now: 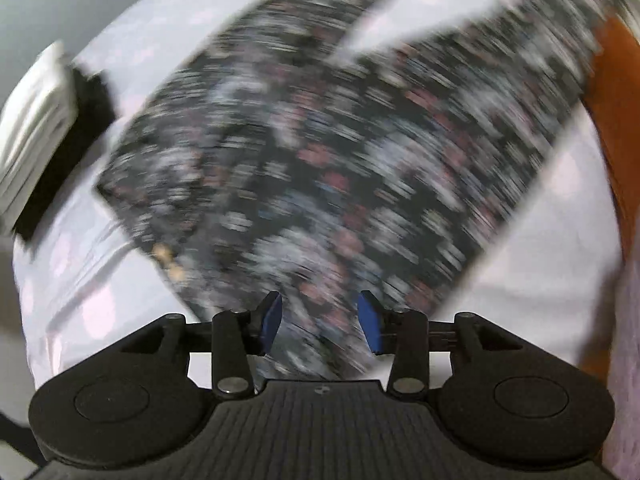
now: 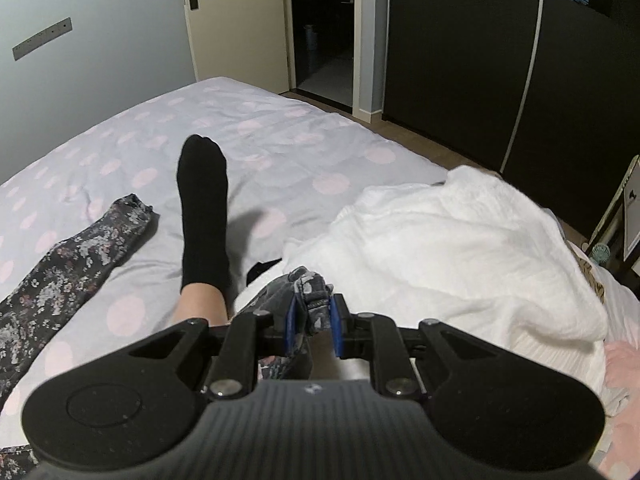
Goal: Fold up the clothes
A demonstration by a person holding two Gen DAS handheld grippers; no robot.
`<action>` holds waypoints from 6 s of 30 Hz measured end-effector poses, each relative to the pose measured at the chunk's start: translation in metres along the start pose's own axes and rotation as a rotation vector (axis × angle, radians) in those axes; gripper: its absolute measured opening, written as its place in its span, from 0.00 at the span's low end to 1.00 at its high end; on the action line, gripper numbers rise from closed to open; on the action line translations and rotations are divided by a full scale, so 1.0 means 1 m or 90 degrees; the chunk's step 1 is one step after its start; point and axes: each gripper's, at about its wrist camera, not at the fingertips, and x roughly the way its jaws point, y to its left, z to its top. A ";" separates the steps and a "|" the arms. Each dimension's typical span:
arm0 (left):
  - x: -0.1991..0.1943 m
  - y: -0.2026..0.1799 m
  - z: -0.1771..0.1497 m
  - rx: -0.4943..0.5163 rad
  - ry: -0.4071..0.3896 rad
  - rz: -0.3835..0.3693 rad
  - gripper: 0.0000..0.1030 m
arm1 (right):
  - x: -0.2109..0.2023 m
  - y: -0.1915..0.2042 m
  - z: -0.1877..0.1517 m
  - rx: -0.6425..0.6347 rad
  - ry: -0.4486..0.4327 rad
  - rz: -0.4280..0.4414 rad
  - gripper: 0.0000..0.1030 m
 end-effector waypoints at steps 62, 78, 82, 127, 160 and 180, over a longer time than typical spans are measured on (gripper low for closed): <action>0.006 0.058 0.018 -0.254 -0.033 0.070 0.52 | 0.030 0.022 -0.023 -0.054 -0.016 -0.041 0.20; 0.009 -0.101 -0.026 0.331 0.073 0.006 0.55 | 0.017 0.011 -0.012 -0.184 0.012 -0.018 0.38; 0.021 -0.117 -0.039 0.401 0.098 0.032 0.57 | -0.001 0.014 -0.015 -0.304 -0.027 -0.033 0.44; -0.066 -0.041 0.030 0.178 -0.066 0.245 0.05 | -0.003 0.152 -0.028 -0.789 -0.331 -0.153 0.02; 0.165 0.145 0.190 -0.088 0.063 0.202 0.09 | 0.307 0.462 0.043 -0.839 -0.159 -0.181 0.02; 0.082 0.125 0.090 -0.325 -0.065 0.233 0.55 | 0.278 0.309 0.114 -0.194 0.050 0.110 0.42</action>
